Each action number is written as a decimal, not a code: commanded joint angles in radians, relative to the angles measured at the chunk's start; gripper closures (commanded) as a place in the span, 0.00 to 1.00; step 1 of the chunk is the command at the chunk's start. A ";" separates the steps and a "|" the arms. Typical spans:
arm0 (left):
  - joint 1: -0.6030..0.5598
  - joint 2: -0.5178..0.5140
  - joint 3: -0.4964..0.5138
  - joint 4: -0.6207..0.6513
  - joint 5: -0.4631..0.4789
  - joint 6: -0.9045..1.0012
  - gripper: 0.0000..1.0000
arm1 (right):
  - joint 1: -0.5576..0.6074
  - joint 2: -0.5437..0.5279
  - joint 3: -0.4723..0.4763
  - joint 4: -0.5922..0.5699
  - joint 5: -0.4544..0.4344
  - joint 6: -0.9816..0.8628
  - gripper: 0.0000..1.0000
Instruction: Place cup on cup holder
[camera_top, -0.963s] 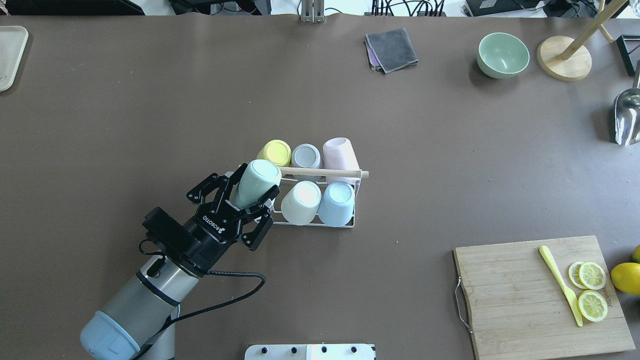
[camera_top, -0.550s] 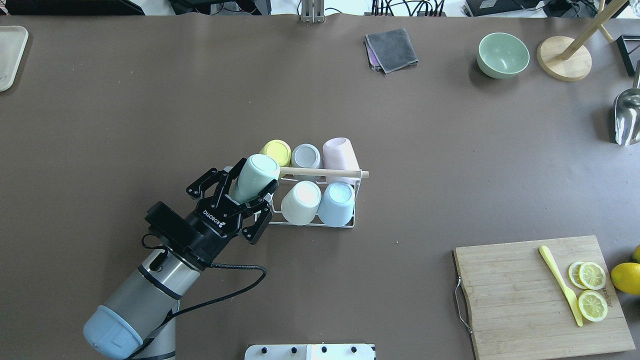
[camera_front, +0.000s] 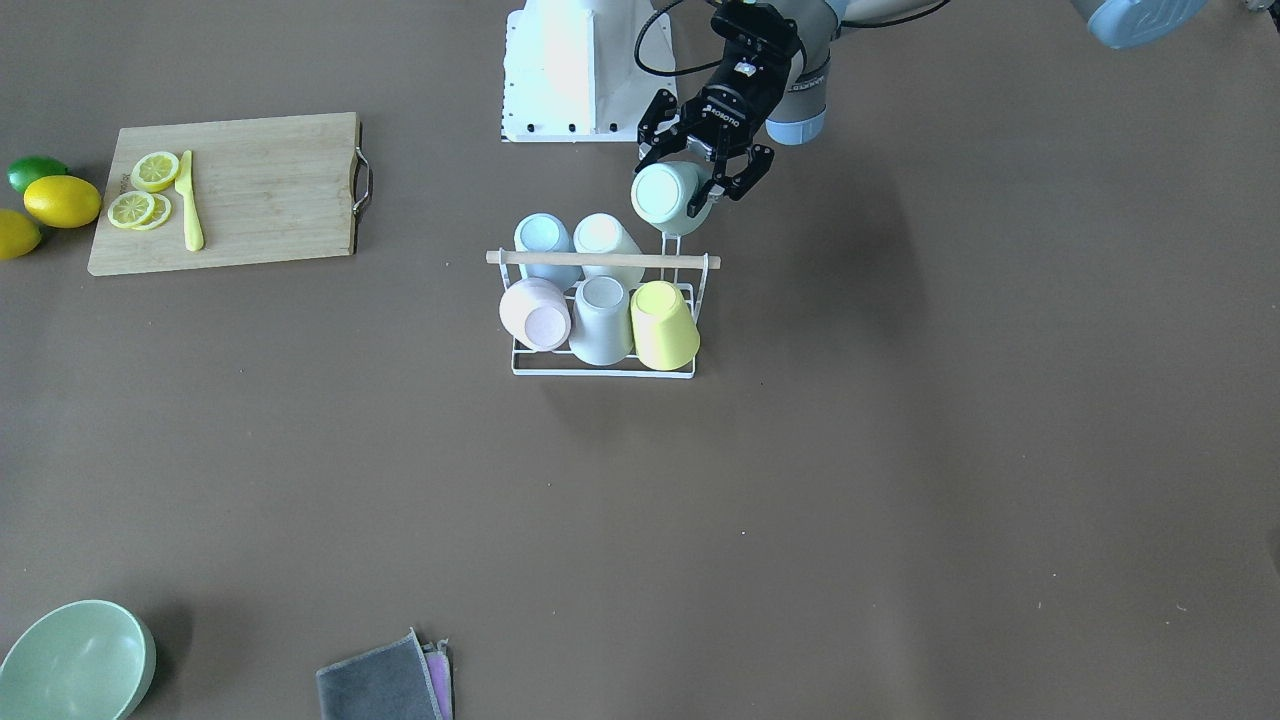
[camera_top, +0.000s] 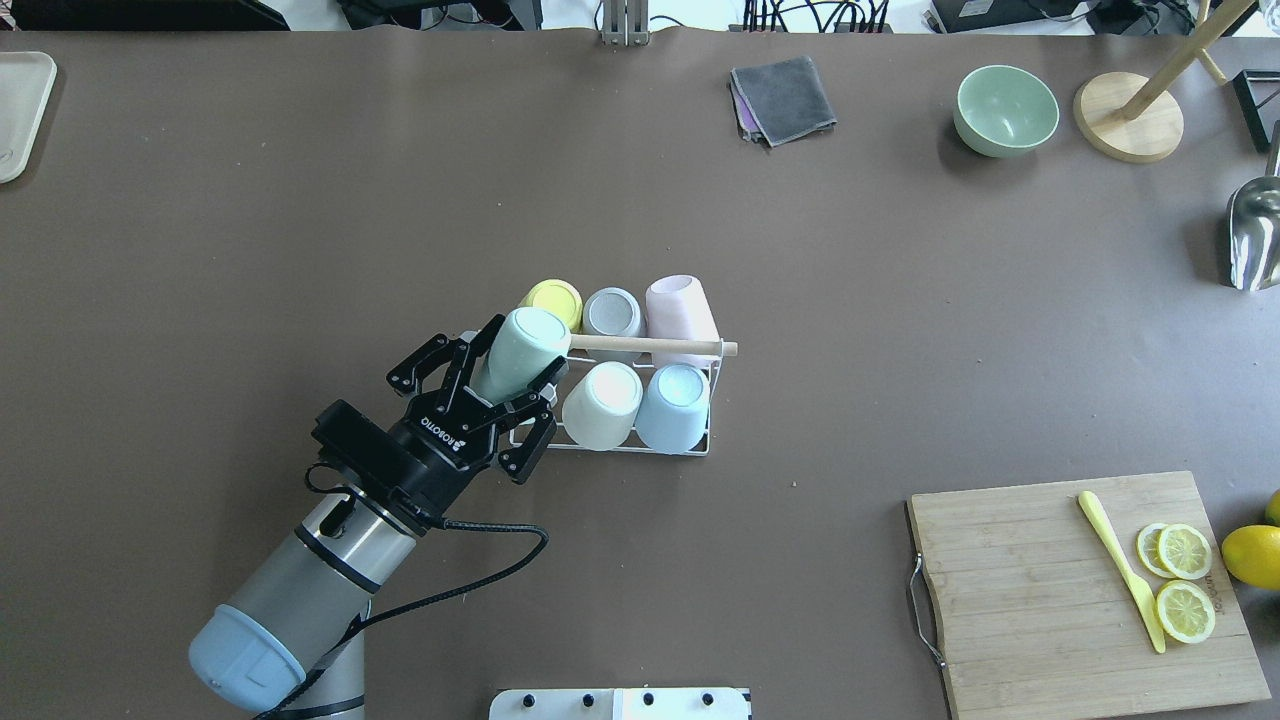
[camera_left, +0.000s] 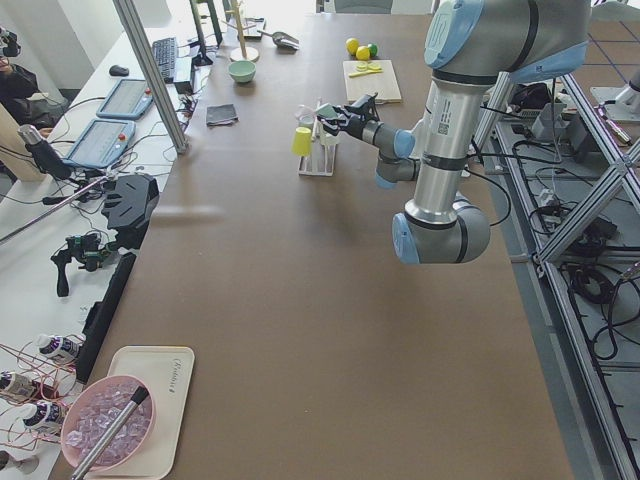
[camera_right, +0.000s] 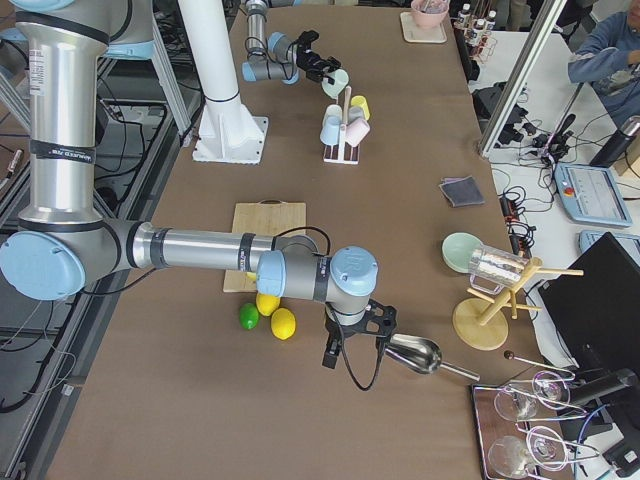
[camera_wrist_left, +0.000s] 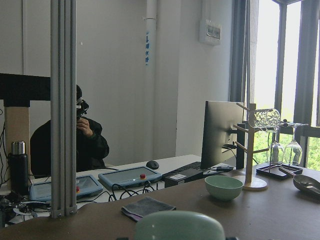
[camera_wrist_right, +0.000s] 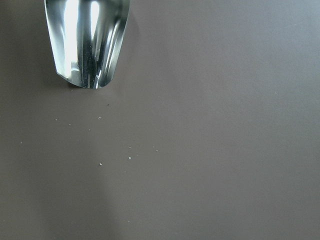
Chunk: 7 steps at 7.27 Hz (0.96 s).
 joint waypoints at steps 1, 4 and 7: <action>-0.004 -0.001 0.006 0.000 0.000 0.000 1.00 | 0.000 0.004 -0.001 0.000 -0.001 -0.001 0.00; -0.004 -0.003 0.033 -0.003 0.000 0.000 1.00 | 0.000 0.004 -0.003 0.000 -0.003 0.000 0.00; -0.006 -0.013 0.046 -0.004 -0.001 0.000 1.00 | 0.000 0.004 -0.001 0.000 -0.001 0.000 0.00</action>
